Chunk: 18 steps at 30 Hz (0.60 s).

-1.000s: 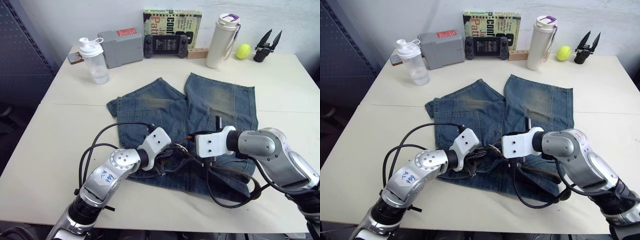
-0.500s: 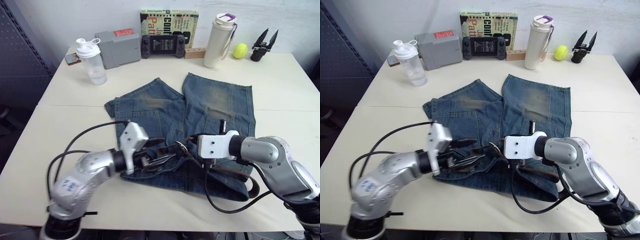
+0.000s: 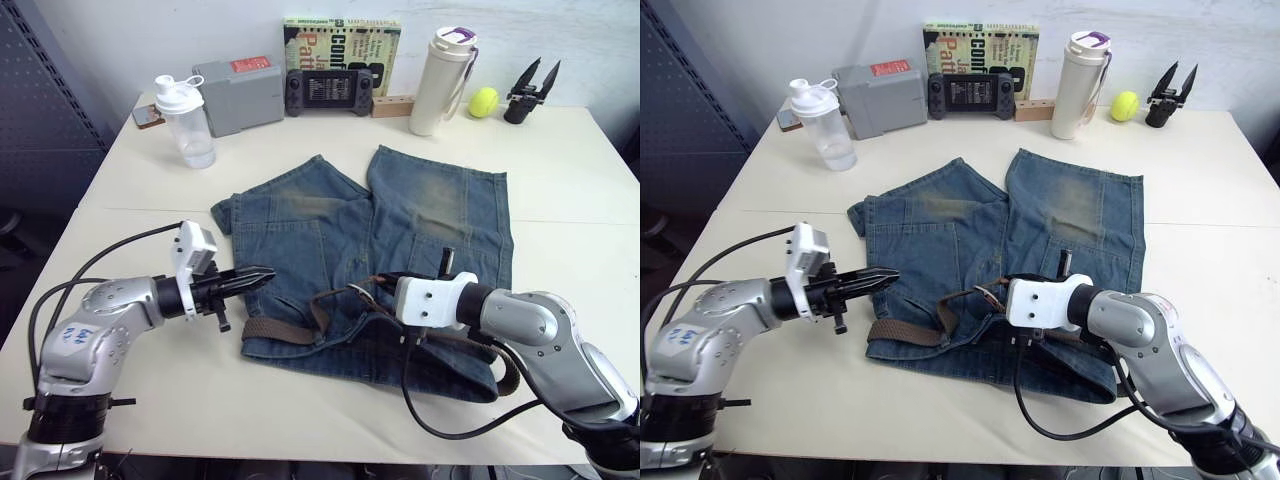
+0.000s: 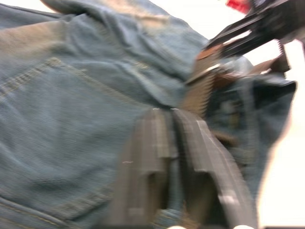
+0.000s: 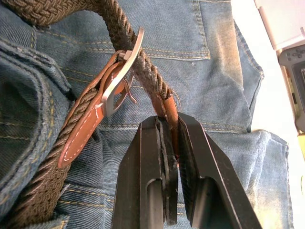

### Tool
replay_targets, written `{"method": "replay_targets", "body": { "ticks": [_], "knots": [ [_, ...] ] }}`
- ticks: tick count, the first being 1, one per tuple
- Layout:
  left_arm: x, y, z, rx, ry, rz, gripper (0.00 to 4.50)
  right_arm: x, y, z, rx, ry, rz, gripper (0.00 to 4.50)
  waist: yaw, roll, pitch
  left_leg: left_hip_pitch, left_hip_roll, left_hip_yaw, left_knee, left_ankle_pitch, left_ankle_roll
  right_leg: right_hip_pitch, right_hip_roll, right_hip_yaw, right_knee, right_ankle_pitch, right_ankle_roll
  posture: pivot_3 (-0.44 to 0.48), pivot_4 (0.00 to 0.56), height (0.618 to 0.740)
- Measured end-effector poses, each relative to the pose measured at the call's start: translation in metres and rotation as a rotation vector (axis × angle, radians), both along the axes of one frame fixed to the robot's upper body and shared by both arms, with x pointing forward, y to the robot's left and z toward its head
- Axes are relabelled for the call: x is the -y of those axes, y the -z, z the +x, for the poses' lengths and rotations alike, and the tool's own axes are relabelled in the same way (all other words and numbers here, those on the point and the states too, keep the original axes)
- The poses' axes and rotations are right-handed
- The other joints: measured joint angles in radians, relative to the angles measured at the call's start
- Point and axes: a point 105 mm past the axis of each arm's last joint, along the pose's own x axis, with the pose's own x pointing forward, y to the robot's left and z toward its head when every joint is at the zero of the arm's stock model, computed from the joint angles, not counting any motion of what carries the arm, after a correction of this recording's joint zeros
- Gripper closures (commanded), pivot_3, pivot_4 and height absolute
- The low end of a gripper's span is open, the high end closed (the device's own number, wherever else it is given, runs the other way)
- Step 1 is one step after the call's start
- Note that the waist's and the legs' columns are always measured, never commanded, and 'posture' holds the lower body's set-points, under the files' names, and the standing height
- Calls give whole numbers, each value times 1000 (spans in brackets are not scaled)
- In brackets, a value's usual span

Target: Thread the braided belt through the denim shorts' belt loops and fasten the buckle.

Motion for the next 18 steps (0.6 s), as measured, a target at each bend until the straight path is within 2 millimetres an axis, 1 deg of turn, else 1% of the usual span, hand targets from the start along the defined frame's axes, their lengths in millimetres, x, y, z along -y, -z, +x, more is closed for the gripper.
{"method": "replay_targets", "body": {
  "ticks": [1,2,4,5,7,9,13,15,16,18],
  "knots": [
    [2,6,2,-1,5,23,4275,1,0,0,3,3,2,4500,-1,0,0,0,0,2,0,0,0,0,0,0,0,0,0,0,150,731],
    [6,18,4,3,26,70,4275,2,-2,-1,11,12,8,4500,-1,0,0,0,0,5,-1,0,0,-1,0,0,0,0,0,0,150,731],
    [8,26,4,13,51,109,4275,3,-2,-2,15,14,12,4500,-2,0,0,0,1,5,-1,0,0,-2,1,0,0,0,0,0,150,731],
    [7,31,4,31,73,159,4275,4,-4,-3,23,17,20,4500,-2,0,0,0,1,6,-1,0,0,-2,0,0,1,0,0,0,150,731],
    [0,44,2,80,125,274,4275,11,-9,-9,38,29,42,4500,-1,0,0,0,1,7,-1,0,0,-3,0,1,1,0,0,0,150,731],
    [-4,45,2,145,159,335,4275,21,-13,-16,49,36,41,4500,1,0,0,0,1,7,-1,0,0,-2,0,1,1,0,0,0,150,731],
    [-7,46,5,184,182,358,4275,38,-19,-21,66,65,41,4500,0,0,0,3,1,9,-1,0,0,-1,0,3,3,0,0,0,150,731],
    [-6,47,5,202,190,364,4275,64,-28,-20,102,129,-8,4500,1,0,0,3,1,9,-1,0,0,-1,0,3,4,0,0,0,150,731],
    [-6,47,5,204,191,365,4275,69,-30,-19,111,142,-15,4500,1,0,-1,3,1,9,-1,0,0,-1,0,3,4,0,0,0,150,731],
    [-5,47,5,219,195,370,4275,88,-41,-16,148,192,-25,4500,1,0,-1,4,1,9,-1,0,0,-1,0,3,4,0,0,0,150,731]
  ]
}}
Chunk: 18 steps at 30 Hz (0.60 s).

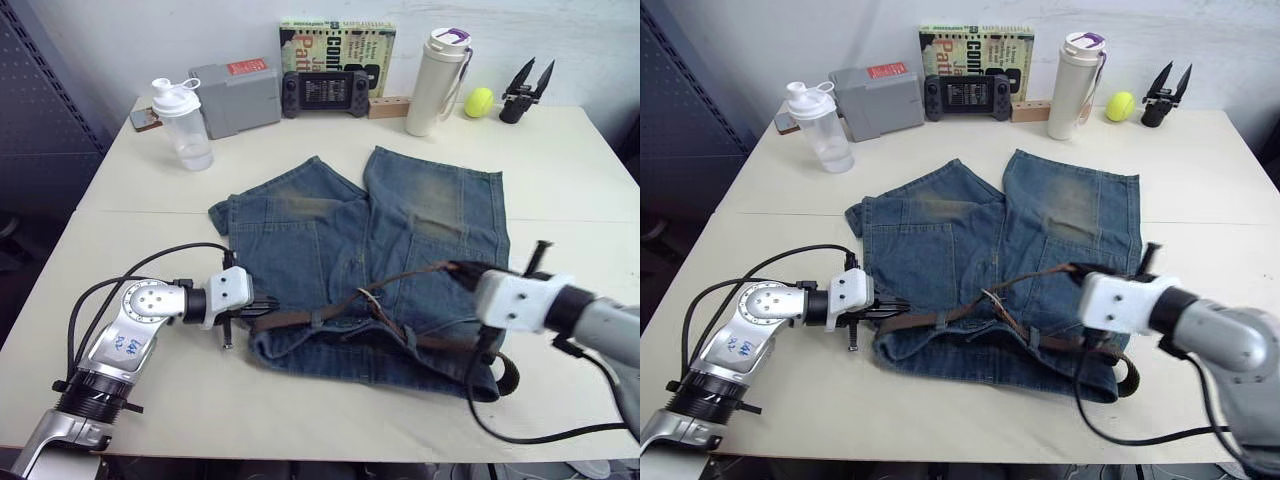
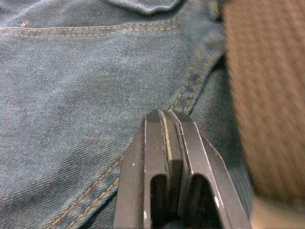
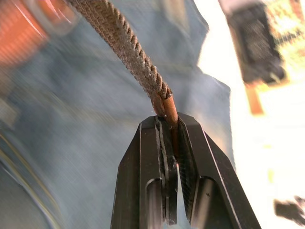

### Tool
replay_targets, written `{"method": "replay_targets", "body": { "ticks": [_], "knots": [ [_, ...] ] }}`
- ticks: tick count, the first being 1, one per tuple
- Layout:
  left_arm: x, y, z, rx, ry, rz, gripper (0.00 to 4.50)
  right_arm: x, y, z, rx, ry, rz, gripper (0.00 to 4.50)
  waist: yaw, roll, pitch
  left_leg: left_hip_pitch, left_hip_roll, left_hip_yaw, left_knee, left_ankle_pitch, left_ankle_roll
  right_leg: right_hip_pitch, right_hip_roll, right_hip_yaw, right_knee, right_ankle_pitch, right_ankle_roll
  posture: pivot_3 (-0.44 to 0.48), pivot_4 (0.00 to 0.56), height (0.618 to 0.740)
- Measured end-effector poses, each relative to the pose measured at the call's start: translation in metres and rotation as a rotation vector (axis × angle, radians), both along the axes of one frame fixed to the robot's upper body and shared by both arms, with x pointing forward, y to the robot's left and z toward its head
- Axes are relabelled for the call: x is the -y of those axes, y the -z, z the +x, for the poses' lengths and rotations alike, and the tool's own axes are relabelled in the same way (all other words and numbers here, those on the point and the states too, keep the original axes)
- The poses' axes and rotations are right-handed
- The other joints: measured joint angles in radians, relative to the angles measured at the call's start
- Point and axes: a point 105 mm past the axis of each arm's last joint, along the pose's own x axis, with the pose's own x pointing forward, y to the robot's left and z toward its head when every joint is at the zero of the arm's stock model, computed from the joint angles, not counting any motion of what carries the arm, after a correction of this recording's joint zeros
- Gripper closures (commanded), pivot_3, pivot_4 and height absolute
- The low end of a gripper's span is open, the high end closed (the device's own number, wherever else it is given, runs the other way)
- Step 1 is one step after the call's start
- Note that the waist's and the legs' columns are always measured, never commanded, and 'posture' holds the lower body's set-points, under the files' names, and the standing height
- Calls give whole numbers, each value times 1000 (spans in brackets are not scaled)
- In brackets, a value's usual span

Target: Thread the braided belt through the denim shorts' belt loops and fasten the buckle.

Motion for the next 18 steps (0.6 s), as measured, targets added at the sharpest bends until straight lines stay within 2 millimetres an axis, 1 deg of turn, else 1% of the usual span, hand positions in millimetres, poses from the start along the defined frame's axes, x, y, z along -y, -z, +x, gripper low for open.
{"method": "replay_targets", "body": {
  "ticks": [2,5,8,9,12,14,16,18],
  "knots": [
    [1,1,0,5,3,-3,4275,7,-6,2,19,15,5,4500,0,0,0,0,0,0,0,0,0,0,0,0,0,0,0,0,150,731],
    [3,1,1,8,-1,-16,4275,5,-11,2,23,-1,19,4500,0,1,0,0,0,0,0,0,0,0,0,0,0,0,0,0,150,731],
    [6,0,2,15,-7,-39,4275,-14,-9,-4,5,-87,24,4500,4,1,0,0,0,-1,1,0,0,0,-1,0,0,0,0,0,150,731],
    [6,-1,3,15,-13,-48,4275,-23,-5,-7,-7,-123,16,4500,3,0,0,-1,0,-1,1,0,0,0,-1,0,0,0,0,0,150,731],
    [3,-6,7,-11,-55,-96,4275,-38,6,-8,-45,-184,-2,4500,1,0,0,-1,0,-1,2,0,0,0,-1,0,1,0,0,0,150,731],
    [1,-17,9,-26,-82,-141,4275,-50,10,-8,-58,-229,-16,4500,-1,-1,1,-2,0,-1,2,0,0,-2,0,-1,1,0,0,0,150,731],
    [6,-40,10,-10,-68,-197,4275,-65,9,-7,-48,-277,-14,4500,-2,-1,1,-3,0,-2,2,0,0,-4,-1,-1,2,0,0,0,150,731],
    [9,-60,8,8,-46,-234,4275,-75,9,-6,-41,-304,-18,4500,-2,-1,1,-3,0,-3,1,0,0,-5,-1,0,2,0,0,0,150,731]
  ]
}}
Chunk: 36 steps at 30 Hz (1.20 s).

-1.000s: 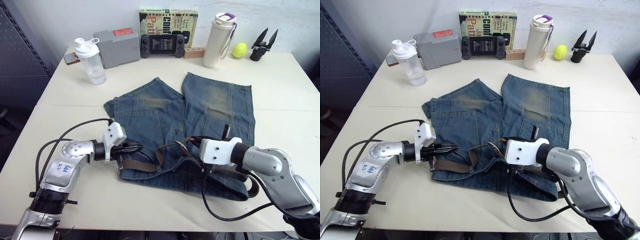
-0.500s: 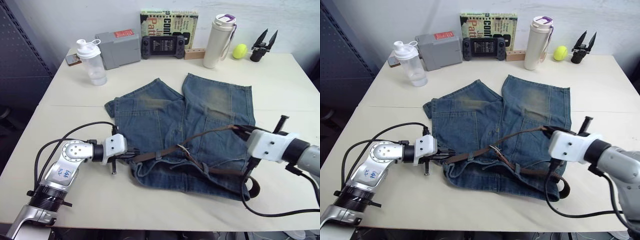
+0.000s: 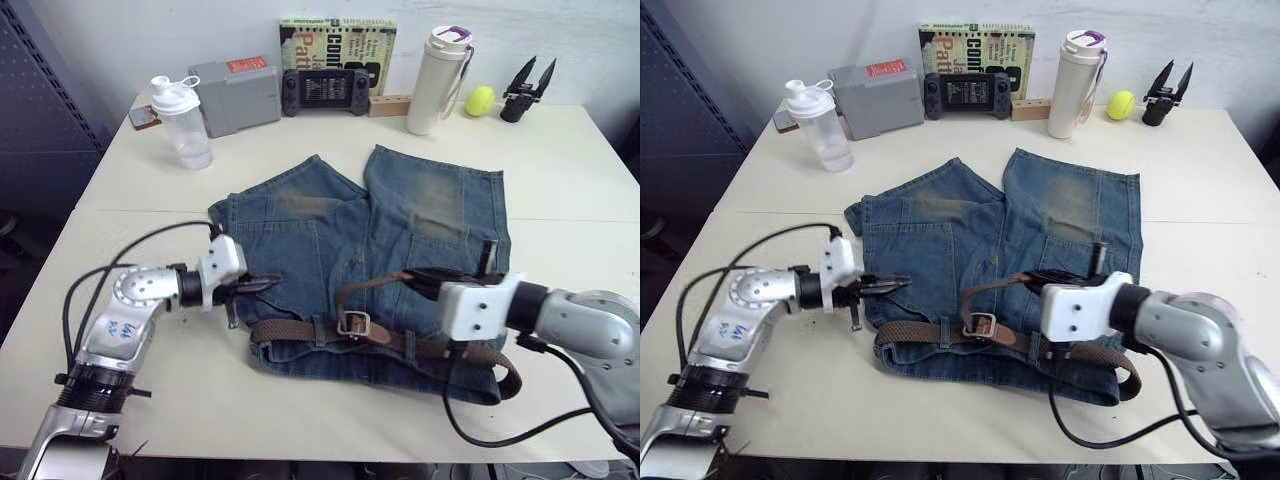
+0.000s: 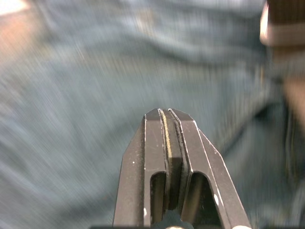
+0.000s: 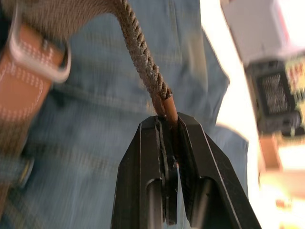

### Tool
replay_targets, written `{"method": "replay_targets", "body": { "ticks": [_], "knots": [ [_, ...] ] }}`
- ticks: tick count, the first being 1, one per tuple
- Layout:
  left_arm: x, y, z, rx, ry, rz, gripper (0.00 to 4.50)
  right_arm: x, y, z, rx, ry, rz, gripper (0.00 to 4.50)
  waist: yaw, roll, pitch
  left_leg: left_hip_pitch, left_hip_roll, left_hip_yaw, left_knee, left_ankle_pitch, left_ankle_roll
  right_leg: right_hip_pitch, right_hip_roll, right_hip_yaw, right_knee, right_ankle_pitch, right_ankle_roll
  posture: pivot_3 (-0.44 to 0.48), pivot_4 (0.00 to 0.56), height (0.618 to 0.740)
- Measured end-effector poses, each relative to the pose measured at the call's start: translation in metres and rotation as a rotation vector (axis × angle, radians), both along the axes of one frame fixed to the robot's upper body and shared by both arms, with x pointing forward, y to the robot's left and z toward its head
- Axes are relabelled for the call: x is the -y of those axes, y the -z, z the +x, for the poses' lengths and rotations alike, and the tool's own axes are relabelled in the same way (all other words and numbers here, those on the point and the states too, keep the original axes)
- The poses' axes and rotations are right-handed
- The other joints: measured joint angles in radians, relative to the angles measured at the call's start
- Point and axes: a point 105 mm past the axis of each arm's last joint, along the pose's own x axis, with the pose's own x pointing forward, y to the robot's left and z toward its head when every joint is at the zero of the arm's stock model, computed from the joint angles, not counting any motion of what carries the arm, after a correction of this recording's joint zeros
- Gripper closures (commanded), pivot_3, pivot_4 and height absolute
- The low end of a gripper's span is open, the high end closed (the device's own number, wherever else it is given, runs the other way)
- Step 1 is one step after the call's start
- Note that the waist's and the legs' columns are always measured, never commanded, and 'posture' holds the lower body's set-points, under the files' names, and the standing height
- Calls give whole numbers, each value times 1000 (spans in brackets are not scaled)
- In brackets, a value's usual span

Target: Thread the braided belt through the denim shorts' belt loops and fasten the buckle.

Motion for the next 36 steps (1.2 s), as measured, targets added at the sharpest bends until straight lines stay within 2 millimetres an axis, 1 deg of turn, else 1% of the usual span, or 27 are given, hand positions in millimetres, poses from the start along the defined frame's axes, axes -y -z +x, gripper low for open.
{"method": "replay_targets", "body": {
  "ticks": [1,2,3,5,7,8,12,16,19,21,24,26,31,34,36],
  "knots": [
    [1,-7,-2,-4,8,-22,4275,-4,1,1,0,-5,0,4500,0,0,0,0,0,0,0,0,0,0,0,0,0,0,0,0,150,731],
    [5,-16,-4,-18,23,-54,3779,-8,3,2,-4,-11,6,4500,0,0,0,0,0,0,0,0,0,0,0,0,0,0,0,0,150,731],
    [7,-21,-7,-30,36,-78,3479,-11,4,2,-8,-18,6,4500,1,0,0,0,0,-1,0,0,0,0,0,0,0,0,0,0,150,731],
    [14,-33,-13,-67,71,-131,2616,-15,4,3,-1,-28,6,4500,2,0,0,-1,0,-4,1,0,0,0,0,0,0,0,0,0,150,731],
    [23,-41,-19,-81,107,-153,1910,-18,2,4,14,-33,12,4500,2,-1,0,-1,-1,-6,1,0,0,0,-1,0,0,0,0,0,150,731],
    [26,-42,-20,-78,117,-152,1493,-19,2,5,16,-34,14,4500,2,-1,0,-1,-1,-6,1,0,0,0,-1,0,0,0,0,0,150,731],
    [54,-39,-25,-80,173,-136,91,-17,2,10,31,-15,-1,4500,2,-1,0,-1,-1,-6,1,0,0,0,0,0,0,0,0,0,150,731],
    [67,-34,-22,-44,159,-72,91,-19,3,11,30,-17,-6,4500,2,-1,0,-1,-1,-6,1,0,0,0,0,0,0,0,0,0,150,731],
    [78,-22,-15,-24,98,-24,91,-21,5,12,25,-18,-13,4500,2,-1,1,-1,-1,-5,1,0,0,0,0,0,0,0,0,0,150,731],
    [84,-22,-14,8,50,-4,91,-21,6,12,24,-12,-15,4500,2,-1,1,-1,0,-6,1,0,0,0,0,0,0,0,0,0,150,731],
    [88,-23,-18,51,-5,37,91,-21,6,13,24,-3,-14,4500,2,-1,1,-1,-1,-6,1,0,0,0,0,0,0,0,0,0,150,731],
    [86,-19,-21,53,-54,67,91,-20,6,14,21,4,-13,4500,2,-1,1,-1,0,-6,1,0,0,0,0,0,0,0,0,0,150,731],
    [83,-17,-24,38,-112,112,91,-21,3,15,33,4,-12,4500,3,-1,1,-1,-1,-6,1,0,0,0,0,1,0,0,0,0,150,731],
    [80,-11,-23,0,-171,135,91,-22,1,16,45,4,-13,4500,3,-1,1,-1,-1,-7,1,0,0,0,0,1,0,0,0,0,150,731],
    [82,-10,-23,-3,-188,131,91,-23,1,16,44,2,-9,4500,3,-1,1,-1,-1,-7,1,0,0,0,0,1,0,0,0,0,150,731]
  ]
}}
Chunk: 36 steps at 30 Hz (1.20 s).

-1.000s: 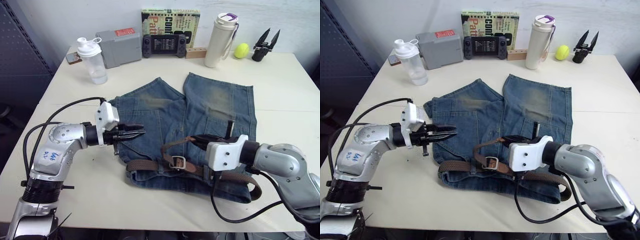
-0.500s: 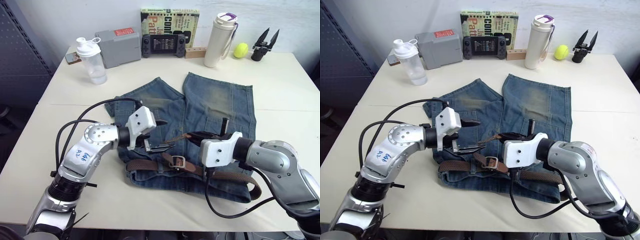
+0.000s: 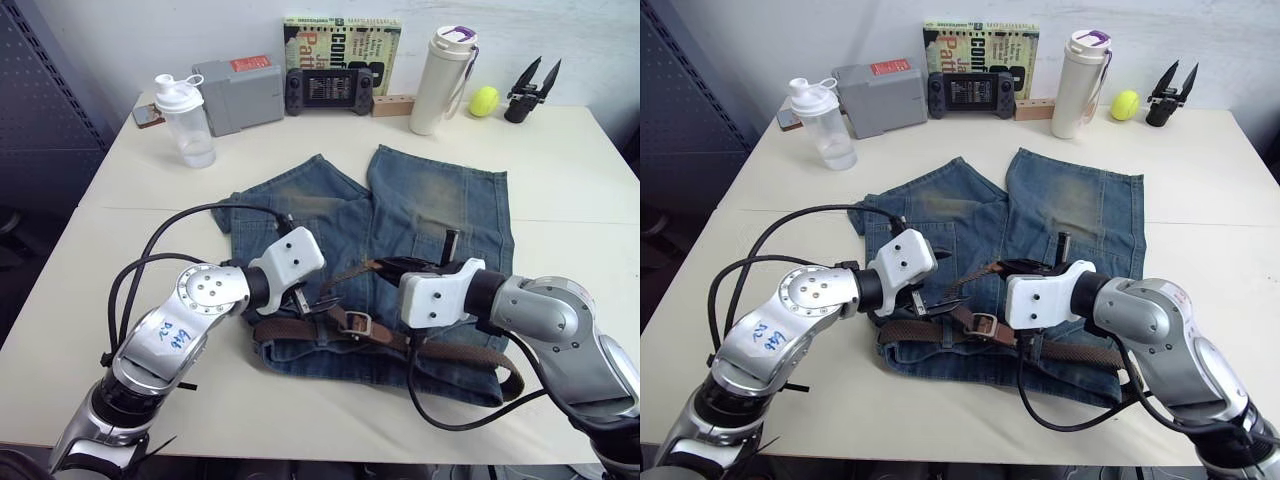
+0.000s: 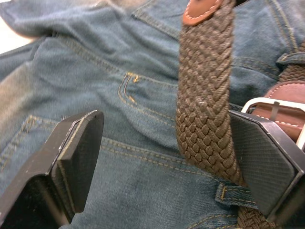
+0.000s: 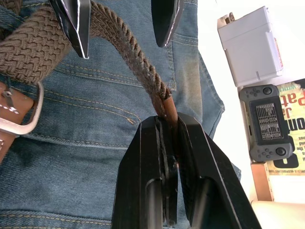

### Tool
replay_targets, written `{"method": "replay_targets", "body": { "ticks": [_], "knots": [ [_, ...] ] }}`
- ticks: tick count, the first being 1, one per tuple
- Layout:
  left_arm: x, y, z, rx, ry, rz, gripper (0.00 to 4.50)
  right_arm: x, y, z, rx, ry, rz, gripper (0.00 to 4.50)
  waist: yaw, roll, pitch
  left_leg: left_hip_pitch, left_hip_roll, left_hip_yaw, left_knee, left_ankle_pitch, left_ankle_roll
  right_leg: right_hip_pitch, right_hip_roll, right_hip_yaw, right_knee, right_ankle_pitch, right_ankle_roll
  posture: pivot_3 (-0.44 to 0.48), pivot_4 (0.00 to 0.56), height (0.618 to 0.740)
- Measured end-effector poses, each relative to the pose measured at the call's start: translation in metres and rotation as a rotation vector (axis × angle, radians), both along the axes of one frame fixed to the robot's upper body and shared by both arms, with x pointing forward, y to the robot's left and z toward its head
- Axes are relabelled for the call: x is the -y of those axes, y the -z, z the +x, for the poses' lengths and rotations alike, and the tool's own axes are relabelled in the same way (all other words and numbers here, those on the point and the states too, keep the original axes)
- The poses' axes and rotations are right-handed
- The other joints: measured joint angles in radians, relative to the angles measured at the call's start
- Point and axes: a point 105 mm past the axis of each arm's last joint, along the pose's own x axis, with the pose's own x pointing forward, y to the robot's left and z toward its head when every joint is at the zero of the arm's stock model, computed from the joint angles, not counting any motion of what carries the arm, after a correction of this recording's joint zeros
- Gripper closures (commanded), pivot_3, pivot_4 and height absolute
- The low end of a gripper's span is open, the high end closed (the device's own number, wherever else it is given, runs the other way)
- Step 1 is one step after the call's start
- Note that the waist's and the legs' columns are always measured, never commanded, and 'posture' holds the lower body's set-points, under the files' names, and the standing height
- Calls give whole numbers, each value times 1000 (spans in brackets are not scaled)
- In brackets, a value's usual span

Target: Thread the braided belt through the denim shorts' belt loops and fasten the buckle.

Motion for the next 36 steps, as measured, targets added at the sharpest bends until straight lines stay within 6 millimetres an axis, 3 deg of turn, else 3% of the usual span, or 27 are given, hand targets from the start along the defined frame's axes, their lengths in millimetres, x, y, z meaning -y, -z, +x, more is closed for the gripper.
{"method": "replay_targets", "body": {
  "ticks": [1,4,10,12,17,19,20,23,26,32,36],
  "knots": [
    [0,1,0,-1,-5,0,91,-1,0,0,0,-2,1,4500,0,0,0,0,0,0,0,0,0,0,0,0,0,0,0,0,150,731],
    [2,2,1,7,-21,-1,956,-1,0,0,0,-1,2,4500,0,0,0,0,0,0,0,0,0,0,0,0,0,0,0,0,150,731],
    [5,11,-3,-6,-10,-17,3709,-1,1,1,-7,9,2,4500,-1,0,0,0,0,0,0,0,0,0,0,0,0,0,0,0,150,731],
    [4,12,-4,2,-1,-18,4393,-1,2,1,-8,11,2,4500,-1,0,0,0,0,0,0,0,0,0,0,0,0,0,0,0,150,731],
    [2,16,-5,7,4,-20,4393,-3,4,1,-21,7,9,4500,-1,0,0,0,0,0,0,0,0,0,0,0,0,0,0,0,150,731],
    [2,17,-3,4,-1,-26,4500,-3,5,1,-38,14,22,3565,-1,0,0,0,0,0,0,0,0,0,0,0,0,0,0,0,150,731],
    [1,17,-2,0,-10,-31,4500,-5,5,1,-45,12,37,3418,-1,0,0,0,0,0,0,0,0,0,0,0,0,0,0,0,150,731],
    [4,13,1,-8,-25,-62,4500,-6,3,1,-82,25,94,2205,0,0,0,0,0,0,0,0,0,0,0,0,0,0,0,0,150,731],
    [7,10,2,-16,-35,-93,4500,-1,-1,3,-114,84,165,733,0,0,0,0,0,0,1,0,0,0,0,0,1,0,0,0,150,731],
    [12,5,2,-38,-39,-178,4500,24,2,7,-258,243,310,733,2,0,0,0,0,-1,1,0,0,0,0,0,2,0,0,0,150,731],
    [13,4,0,-61,-41,-230,4500,37,10,7,-342,323,364,1768,2,0,0,0,0,-2,1,0,0,0,-1,0,2,0,0,0,150,731]
  ]
}}
